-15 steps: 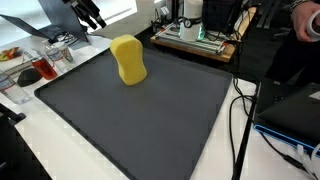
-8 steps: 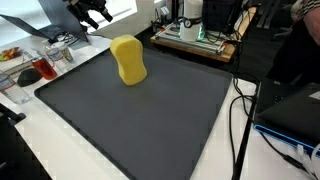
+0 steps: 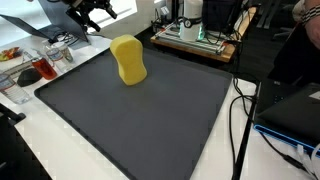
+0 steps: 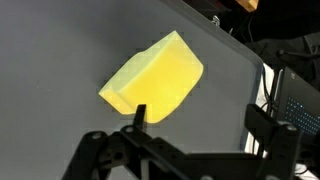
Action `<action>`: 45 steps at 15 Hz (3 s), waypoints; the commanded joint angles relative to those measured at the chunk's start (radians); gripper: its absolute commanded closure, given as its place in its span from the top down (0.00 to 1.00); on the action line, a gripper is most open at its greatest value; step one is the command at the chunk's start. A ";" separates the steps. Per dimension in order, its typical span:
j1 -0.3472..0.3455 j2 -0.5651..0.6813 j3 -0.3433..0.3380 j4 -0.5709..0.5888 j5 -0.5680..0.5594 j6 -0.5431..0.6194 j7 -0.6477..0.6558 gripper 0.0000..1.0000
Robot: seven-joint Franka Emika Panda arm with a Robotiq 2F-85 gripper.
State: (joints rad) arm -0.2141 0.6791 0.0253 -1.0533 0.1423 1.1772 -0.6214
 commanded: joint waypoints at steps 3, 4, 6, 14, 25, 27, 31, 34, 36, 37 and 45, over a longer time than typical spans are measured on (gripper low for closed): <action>0.002 0.078 0.013 0.122 -0.053 -0.032 -0.093 1.00; 0.008 0.075 0.008 0.117 -0.051 -0.031 -0.102 1.00; 0.014 0.062 0.009 0.099 -0.047 -0.041 -0.103 1.00; 0.066 -0.064 0.001 -0.077 -0.003 0.066 0.106 1.00; 0.233 -0.370 -0.010 -0.561 -0.153 0.696 0.464 1.00; 0.276 -0.431 -0.013 -0.654 -0.226 0.725 0.587 1.00; 0.349 -0.569 0.000 -0.847 -0.385 0.761 0.858 1.00; 0.364 -0.679 0.019 -0.995 -0.392 0.816 1.072 1.00; 0.353 -0.740 0.026 -1.067 -0.392 0.840 1.178 1.00; 0.337 -0.770 0.024 -1.095 -0.355 0.865 1.192 1.00; 0.274 -0.805 0.026 -1.123 -0.310 0.909 1.167 1.00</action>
State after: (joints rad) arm 0.0833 -0.1261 0.0289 -2.1773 -0.1713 2.0875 0.5484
